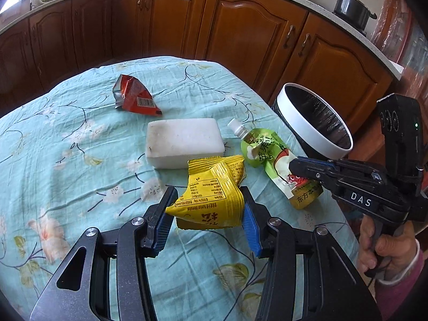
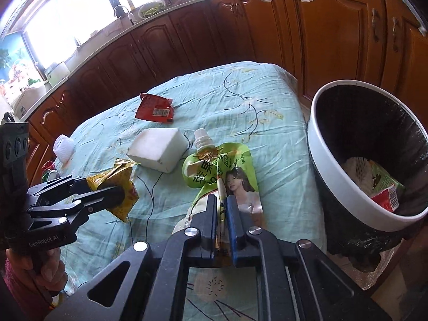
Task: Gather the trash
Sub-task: 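Carry the pouch and yellow bag over the bin and open both tools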
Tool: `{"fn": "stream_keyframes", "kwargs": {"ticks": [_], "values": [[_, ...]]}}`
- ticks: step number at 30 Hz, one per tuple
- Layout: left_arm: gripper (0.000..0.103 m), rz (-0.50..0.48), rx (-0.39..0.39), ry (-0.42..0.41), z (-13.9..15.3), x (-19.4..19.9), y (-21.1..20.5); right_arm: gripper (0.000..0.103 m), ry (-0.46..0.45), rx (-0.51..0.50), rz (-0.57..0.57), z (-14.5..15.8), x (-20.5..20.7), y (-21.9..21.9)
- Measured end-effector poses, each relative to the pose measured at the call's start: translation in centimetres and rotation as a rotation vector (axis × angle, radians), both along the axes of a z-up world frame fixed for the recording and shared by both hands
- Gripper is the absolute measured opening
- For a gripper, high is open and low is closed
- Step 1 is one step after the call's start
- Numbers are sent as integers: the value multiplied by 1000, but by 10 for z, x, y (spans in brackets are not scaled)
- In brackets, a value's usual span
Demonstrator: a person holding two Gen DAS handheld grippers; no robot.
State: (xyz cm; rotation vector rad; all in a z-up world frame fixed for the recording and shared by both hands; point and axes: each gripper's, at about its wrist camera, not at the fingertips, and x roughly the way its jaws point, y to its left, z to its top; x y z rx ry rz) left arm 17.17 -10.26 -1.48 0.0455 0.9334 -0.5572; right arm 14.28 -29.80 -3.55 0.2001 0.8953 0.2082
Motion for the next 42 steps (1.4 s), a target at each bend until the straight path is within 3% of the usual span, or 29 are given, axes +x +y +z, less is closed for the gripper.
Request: {"fn": "stream_keyframes", "kwargs": {"ticks": [4,9,11,14,18,29,42], "values": [[46,12,2,7,-3,0,2,11,1,-29,29,2,12,6],[46,16,7,6,-4,-2,4,20,24,-39,31,-5,22,6],[46,19,5,11,-4,-2,4,17,22,-50,35,-5,22,6],[46,10,8,7,-3,-4,-1,5,21,-33,25,-5,21,1],[46,-20,21,-9,3,-8,-14,4,-50,6,-14,11,3,-12],[46,-131,54,-57,26,-16,-77,4,-193,92,-142,63,-56,-70],[46,-283,86,-70,40,-11,-174,4,-190,53,-283,76,-65,-146]]}}
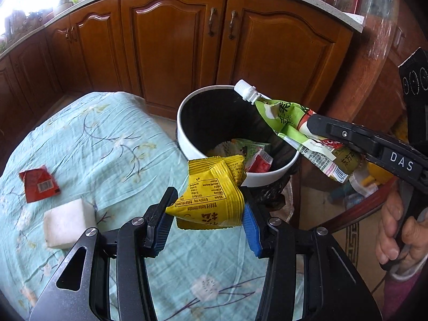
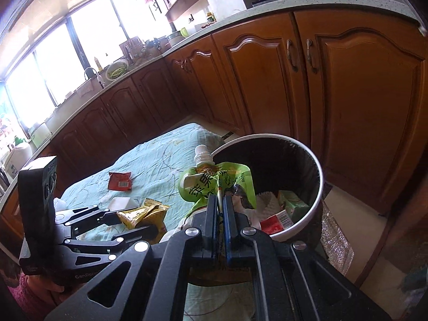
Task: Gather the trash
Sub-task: 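Carry the pouch and yellow bag over the bin and open both tools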
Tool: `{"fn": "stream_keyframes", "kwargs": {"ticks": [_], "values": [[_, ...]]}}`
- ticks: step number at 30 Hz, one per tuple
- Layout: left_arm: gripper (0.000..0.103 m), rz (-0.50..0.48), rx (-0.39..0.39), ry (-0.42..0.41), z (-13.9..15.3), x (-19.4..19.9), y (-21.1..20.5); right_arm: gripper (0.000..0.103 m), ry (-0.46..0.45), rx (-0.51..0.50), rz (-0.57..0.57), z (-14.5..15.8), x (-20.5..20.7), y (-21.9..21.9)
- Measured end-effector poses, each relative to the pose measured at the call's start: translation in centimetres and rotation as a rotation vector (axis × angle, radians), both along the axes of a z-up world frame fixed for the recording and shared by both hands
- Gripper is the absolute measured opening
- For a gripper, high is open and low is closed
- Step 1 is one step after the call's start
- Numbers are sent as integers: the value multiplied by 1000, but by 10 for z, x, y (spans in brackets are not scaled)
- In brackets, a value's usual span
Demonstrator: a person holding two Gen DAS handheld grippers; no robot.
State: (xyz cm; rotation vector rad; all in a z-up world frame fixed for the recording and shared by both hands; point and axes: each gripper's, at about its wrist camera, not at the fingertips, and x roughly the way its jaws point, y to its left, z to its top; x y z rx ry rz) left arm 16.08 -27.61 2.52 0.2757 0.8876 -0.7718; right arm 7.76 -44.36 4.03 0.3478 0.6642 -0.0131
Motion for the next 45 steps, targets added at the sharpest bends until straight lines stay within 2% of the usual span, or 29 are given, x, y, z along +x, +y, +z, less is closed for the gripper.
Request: {"fn": "stream_keyframes", "kwargs": {"ticks": [7,24,32,45], "values": [[46,-33,25,3,4,17,-35,4,26,4,-39,-2,12,-29],[46,-29,113,48,-9,60,-80,4,115,-13,-44,-24,46,-50],[46,-39,157,55,-19,64,-98,4,147,-10,-46,-32,56,-55],[46,-50,172,71,-33,64,-112,4,174,3,-49,-41,64,-62]]}}
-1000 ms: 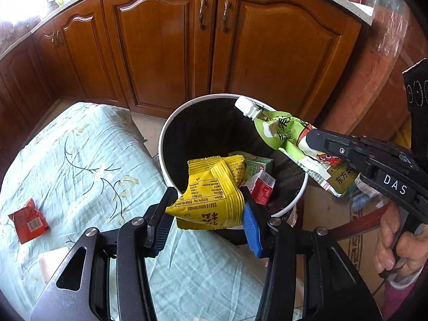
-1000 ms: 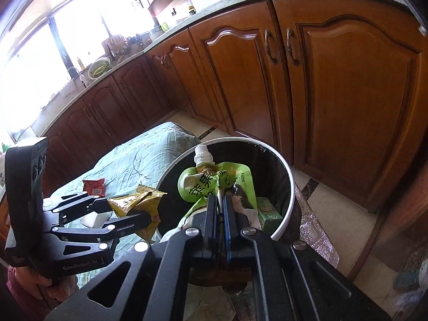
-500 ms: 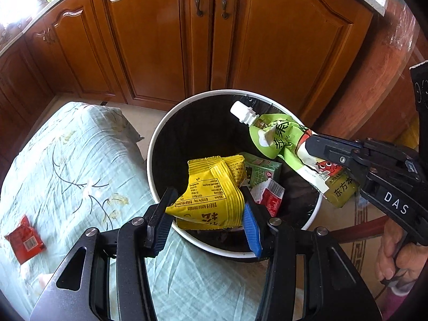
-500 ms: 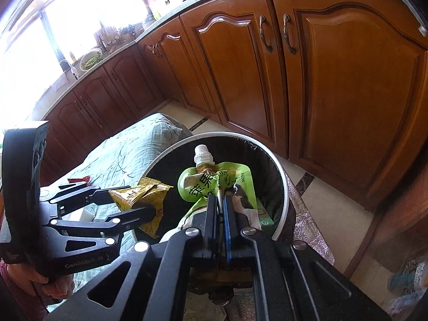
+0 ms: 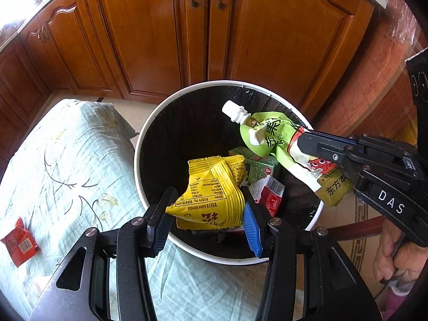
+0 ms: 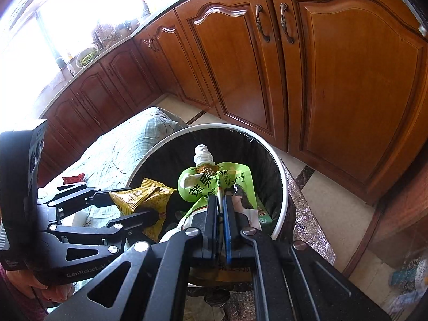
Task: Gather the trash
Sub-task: 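Carry the pouch and yellow bag over the bin and open both tools, then move both open tools back toward the red wrapper and white foam block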
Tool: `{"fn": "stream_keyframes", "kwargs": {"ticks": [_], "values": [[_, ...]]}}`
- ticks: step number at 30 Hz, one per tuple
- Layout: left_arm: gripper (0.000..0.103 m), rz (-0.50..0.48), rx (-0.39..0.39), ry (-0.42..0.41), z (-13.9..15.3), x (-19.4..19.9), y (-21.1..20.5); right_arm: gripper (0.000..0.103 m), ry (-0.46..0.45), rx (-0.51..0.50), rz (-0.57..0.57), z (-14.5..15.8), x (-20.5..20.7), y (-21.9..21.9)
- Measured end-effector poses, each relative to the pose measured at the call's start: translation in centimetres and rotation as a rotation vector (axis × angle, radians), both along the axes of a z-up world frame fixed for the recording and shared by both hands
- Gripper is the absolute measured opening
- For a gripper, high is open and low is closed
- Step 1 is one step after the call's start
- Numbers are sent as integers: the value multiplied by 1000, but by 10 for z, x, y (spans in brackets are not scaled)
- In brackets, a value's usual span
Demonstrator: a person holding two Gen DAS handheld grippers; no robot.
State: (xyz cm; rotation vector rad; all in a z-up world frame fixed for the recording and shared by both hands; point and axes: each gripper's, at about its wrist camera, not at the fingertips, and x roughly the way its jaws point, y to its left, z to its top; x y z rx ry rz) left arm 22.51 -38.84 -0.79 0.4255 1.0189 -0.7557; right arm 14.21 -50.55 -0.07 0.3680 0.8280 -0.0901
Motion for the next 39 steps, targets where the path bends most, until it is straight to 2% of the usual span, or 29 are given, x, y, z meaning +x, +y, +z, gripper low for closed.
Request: {"fn": "stream_keyframes", "kwargs": {"ticks": [5,9,11,15,17,18,20,22,28,39], "values": [[51,4,-9,1,1,1,1,6,2,-1,-2,0,0,-1],[63,2,-24,-11,6,-4,4,14,-14,24,-7,2,-3,-2],[66,2,-35,-28,11,-8,9,30,-31,37,-12,4,-6,-3],[70,31,-82,-36,13,-16,34,43,-103,75,-11,12,-21,1],[71,60,-116,-25,11,-20,52,59,-133,76,-19,14,-29,7],[71,79,-132,-20,8,-22,62,62,-157,79,-14,14,-35,12],[71,115,-155,-19,4,-29,82,74,-184,85,-13,14,-42,21],[71,154,-172,-22,-1,-35,103,79,-202,96,-10,12,-49,32],[71,254,-220,-28,-9,-54,166,82,-218,152,17,5,-60,62],[71,449,-285,-51,-1,-41,264,85,-177,177,115,-9,-58,125]]}}
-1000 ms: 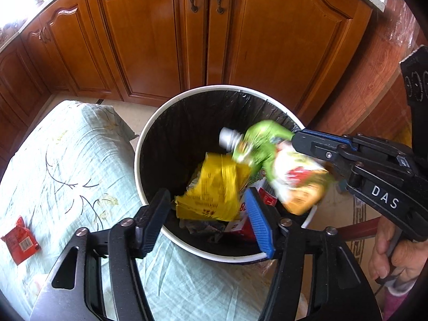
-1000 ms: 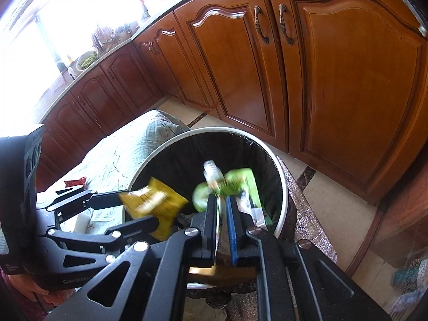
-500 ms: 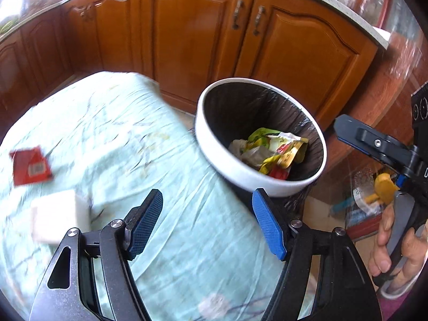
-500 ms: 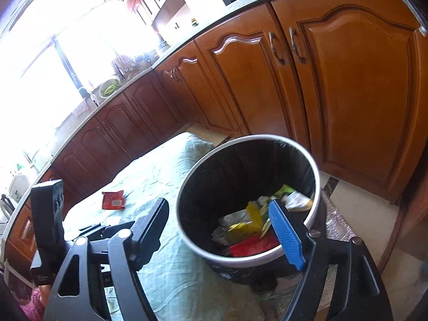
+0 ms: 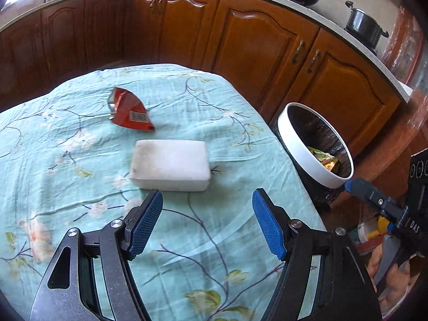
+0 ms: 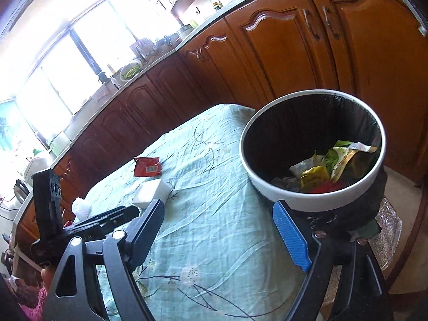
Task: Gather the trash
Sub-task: 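Move both open tools back toward the red wrapper and white foam block, then grasp the red wrapper with the left tool while the right grasps the white foam block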
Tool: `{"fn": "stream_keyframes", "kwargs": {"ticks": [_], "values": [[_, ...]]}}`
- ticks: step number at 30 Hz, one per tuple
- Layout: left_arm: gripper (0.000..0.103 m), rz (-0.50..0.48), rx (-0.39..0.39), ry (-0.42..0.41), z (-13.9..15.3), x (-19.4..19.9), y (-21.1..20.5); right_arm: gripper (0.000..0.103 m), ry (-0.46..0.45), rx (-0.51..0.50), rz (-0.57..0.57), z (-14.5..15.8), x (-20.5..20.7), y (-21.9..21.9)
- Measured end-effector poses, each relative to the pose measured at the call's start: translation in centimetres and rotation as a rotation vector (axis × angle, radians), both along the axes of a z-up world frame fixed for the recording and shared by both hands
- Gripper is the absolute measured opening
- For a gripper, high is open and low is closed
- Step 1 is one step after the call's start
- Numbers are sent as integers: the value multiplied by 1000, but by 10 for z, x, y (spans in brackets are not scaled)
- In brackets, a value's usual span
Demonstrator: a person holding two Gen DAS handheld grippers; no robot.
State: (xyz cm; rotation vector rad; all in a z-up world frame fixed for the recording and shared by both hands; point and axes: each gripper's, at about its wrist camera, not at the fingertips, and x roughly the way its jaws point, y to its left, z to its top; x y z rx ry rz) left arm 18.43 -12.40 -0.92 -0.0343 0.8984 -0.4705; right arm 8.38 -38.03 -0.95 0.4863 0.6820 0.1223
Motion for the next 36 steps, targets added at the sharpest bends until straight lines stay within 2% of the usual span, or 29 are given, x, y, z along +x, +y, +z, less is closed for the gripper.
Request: {"fn": "stream_keyframes", "kwargs": {"ticks": [4,11,18,21,25,27,28,29,30,32,36], "values": [[71,60,-12,13,-2,11,29,85,20,2,57,-6,9,26],[71,121,-25,36,-7,30,56,85,48,-4,130,-15,33,59],[69,175,-24,46,-2,79,68,85,74,6,167,-22,55,78],[62,177,-16,52,-1,104,63,85,83,4,184,-24,65,85],[47,160,11,70,-8,134,54,85,93,4,188,-27,76,92],[33,159,15,83,-15,145,53,84,99,5,188,-28,80,93],[20,154,5,94,-18,149,53,84,100,7,189,-28,82,94],[12,144,-13,103,-20,152,54,84,103,7,189,-29,84,95],[12,137,-30,108,-22,153,55,84,109,8,189,-30,86,95],[5,131,-42,103,-21,149,57,84,113,17,194,-32,89,97],[4,109,-59,89,-15,121,70,79,120,24,210,-33,98,103]]}}
